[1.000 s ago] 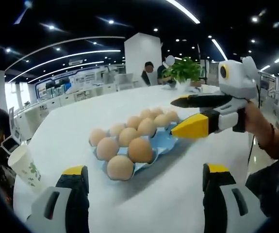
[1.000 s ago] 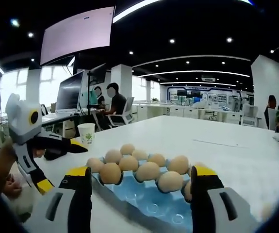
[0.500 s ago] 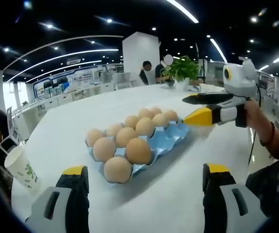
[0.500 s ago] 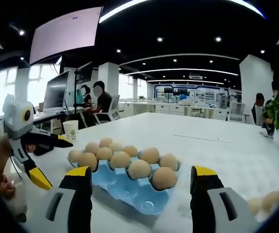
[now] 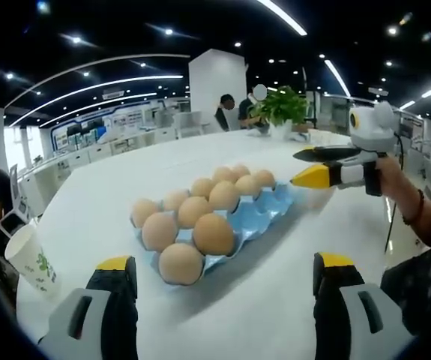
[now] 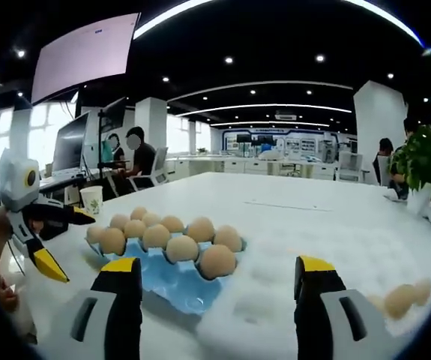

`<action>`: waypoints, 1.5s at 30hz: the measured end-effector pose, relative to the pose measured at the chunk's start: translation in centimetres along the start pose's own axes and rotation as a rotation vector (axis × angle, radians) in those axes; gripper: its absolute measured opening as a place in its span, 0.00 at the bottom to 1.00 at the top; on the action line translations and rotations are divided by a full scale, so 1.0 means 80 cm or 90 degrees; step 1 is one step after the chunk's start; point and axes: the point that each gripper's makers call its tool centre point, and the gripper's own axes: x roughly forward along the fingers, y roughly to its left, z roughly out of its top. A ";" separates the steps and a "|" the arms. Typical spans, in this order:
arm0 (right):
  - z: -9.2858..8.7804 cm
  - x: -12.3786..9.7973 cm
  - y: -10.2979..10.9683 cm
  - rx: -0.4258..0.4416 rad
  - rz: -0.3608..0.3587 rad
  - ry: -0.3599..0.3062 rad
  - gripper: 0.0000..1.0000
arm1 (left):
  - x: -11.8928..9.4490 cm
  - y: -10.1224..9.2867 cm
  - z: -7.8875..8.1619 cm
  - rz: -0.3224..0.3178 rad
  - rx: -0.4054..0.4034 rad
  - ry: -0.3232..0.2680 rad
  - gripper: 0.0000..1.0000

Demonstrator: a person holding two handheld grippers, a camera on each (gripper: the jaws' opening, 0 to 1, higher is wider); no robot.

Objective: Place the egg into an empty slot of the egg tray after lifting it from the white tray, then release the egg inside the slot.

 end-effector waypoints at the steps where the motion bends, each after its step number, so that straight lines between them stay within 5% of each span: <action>1: -0.001 -0.001 -0.004 -0.003 -0.007 0.002 0.87 | 0.000 0.000 0.000 0.000 0.000 0.000 1.00; 27: -0.011 -0.033 -0.092 0.005 -0.128 0.003 0.85 | 0.005 -0.002 0.000 0.002 -0.007 0.002 1.00; 45: -0.024 -0.043 -0.122 0.036 -0.161 -0.003 0.80 | 0.004 -0.002 0.000 0.005 -0.007 0.000 1.00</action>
